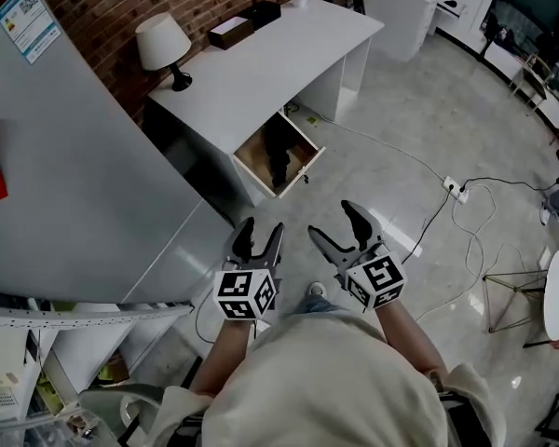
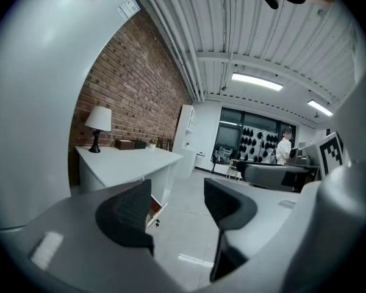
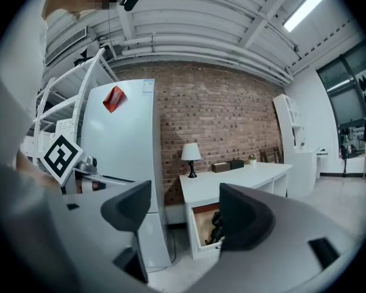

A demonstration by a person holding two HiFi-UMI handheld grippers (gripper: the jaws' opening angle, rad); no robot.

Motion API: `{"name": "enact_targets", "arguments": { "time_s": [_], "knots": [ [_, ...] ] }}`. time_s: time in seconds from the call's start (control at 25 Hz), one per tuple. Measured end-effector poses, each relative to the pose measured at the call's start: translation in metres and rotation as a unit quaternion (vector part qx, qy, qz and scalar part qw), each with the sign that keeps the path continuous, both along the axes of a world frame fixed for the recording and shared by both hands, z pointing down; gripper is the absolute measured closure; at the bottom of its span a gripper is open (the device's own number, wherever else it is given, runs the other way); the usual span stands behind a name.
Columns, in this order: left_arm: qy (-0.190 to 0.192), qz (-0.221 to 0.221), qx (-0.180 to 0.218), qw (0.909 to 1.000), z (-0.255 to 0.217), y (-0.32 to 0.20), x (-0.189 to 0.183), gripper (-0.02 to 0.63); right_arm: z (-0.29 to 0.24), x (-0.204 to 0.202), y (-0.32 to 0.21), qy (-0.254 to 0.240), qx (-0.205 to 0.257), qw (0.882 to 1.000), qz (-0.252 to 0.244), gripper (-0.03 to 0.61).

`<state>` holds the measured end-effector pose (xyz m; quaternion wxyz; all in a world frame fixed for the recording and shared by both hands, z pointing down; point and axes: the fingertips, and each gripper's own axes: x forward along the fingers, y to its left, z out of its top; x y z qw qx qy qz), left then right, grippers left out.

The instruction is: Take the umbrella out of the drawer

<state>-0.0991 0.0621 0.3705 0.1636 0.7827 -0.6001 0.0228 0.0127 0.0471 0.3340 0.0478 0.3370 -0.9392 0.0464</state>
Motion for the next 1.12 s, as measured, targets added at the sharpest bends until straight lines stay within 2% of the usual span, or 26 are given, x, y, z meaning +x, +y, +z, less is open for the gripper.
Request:
{"name": "enact_targets", "arguments": {
  "time_s": [0.2, 0.36, 0.52, 0.76, 1.12],
  "knots": [
    [-0.003, -0.014, -0.011, 0.9998, 0.007, -0.048, 0.014, 0.29, 0.008, 0.015, -0.048, -0.004, -0.01, 1.0, -0.015, 0.219],
    [0.004, -0.03, -0.027, 0.9992, 0.014, -0.074, 0.024, 0.255, 0.013, 0.03, -0.072, 0.001, -0.014, 1.0, -0.023, 0.207],
    [-0.003, -0.042, -0.037, 0.9984, 0.024, -0.096, 0.026, 0.249, 0.019, 0.04, -0.089, 0.0, -0.018, 1.0, -0.021, 0.204],
    [0.013, -0.058, -0.073, 0.9956, 0.055, -0.129, 0.028, 0.249, 0.036, 0.055, -0.107, -0.002, -0.045, 0.999, 0.002, 0.204],
    [0.004, -0.058, -0.114, 0.9917, 0.121, -0.216, 0.013, 0.249, 0.078, 0.045, -0.166, 0.019, -0.076, 0.997, 0.017, 0.203]
  ]
}}
